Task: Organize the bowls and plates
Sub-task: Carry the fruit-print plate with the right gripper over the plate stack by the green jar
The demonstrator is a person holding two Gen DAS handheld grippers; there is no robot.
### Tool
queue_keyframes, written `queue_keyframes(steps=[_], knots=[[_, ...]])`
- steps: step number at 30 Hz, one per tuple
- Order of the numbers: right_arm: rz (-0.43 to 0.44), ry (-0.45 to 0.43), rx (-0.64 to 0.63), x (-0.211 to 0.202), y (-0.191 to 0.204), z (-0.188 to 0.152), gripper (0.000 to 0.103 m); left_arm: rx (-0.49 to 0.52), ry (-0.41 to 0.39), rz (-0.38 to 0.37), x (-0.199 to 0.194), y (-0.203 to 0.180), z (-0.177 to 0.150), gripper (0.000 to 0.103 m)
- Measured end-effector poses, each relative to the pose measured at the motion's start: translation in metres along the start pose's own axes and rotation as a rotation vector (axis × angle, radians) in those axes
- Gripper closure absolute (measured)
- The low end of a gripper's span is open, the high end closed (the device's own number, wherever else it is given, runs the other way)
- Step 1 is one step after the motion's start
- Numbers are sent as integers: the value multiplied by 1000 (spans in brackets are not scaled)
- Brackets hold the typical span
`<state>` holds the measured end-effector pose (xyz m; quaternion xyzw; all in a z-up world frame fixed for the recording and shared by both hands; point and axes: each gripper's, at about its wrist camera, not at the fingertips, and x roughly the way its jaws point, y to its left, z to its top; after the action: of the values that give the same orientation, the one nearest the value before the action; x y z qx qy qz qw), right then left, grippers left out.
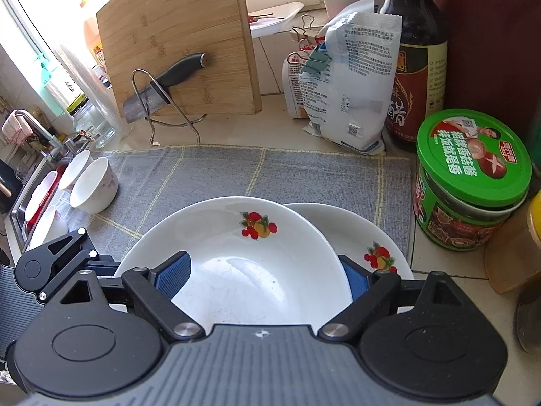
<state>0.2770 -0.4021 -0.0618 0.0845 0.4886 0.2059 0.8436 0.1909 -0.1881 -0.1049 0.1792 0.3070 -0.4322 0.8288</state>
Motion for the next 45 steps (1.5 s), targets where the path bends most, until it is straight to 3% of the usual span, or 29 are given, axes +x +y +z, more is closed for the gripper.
queue_keyframes(steps=[45], knots=[[-71, 32, 100, -3, -26, -25, 9, 49, 26, -63, 23, 4, 6, 1]])
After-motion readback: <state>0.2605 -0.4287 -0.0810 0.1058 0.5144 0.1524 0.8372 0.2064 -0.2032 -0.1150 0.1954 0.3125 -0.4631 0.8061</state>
